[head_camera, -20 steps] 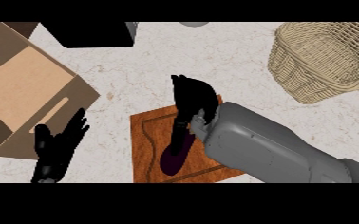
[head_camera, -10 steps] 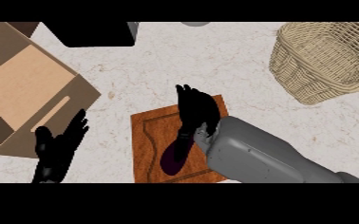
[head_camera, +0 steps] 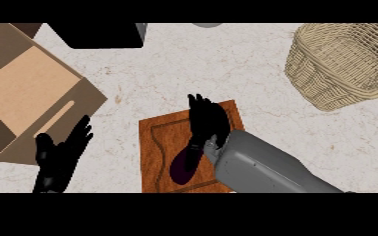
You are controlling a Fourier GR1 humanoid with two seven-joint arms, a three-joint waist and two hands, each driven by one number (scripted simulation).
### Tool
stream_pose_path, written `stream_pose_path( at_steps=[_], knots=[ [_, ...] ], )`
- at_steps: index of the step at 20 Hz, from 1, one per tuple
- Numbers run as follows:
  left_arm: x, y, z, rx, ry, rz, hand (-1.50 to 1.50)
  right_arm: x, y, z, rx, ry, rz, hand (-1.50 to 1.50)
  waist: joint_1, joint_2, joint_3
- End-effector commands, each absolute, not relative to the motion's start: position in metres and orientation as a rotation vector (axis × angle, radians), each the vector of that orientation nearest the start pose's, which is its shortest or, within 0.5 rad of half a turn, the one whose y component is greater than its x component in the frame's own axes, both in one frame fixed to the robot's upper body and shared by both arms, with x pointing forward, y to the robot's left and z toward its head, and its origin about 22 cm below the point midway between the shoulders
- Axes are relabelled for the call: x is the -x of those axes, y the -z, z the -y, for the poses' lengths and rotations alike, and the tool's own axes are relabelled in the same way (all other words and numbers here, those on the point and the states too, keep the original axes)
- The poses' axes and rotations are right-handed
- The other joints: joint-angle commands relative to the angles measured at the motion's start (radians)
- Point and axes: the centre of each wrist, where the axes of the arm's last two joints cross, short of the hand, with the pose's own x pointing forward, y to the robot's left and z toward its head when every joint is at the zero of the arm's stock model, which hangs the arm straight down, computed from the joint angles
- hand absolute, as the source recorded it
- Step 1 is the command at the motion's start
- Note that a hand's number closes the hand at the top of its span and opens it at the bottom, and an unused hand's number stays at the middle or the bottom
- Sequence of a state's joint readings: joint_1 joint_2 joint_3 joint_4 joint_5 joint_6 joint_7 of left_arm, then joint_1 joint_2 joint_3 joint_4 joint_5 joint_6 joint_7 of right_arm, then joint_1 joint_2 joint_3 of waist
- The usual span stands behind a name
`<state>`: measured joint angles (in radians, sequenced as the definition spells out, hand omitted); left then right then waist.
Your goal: Pick the eggplant from the cutting board and place it in the basket
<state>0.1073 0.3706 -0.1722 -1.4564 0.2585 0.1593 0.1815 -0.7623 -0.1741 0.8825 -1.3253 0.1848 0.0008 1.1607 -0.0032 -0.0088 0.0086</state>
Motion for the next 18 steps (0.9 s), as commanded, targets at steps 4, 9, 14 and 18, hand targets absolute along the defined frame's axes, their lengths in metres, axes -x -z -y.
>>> stream_pose_path(
  at_steps=[4,9,14,18],
  knots=[
    [-0.192,0.051,-0.291,-0.163,0.034,1.014,0.00,-0.279,-0.066,0.018,0.617,-1.159,0.627,-1.50,-0.001,0.006,-0.009],
    [-0.201,0.046,-0.294,-0.158,0.033,1.006,0.00,-0.283,-0.064,0.008,0.617,-1.150,0.603,-1.50,0.002,0.007,-0.009],
    [-0.199,0.050,-0.290,-0.171,0.034,1.021,0.00,-0.273,-0.042,0.012,0.616,-1.156,0.612,-1.50,0.001,0.007,-0.009],
    [-0.193,0.044,-0.298,-0.154,0.041,1.018,0.00,-0.279,-0.042,0.020,0.615,-1.139,0.620,-1.50,0.005,0.007,-0.009]
  ],
)
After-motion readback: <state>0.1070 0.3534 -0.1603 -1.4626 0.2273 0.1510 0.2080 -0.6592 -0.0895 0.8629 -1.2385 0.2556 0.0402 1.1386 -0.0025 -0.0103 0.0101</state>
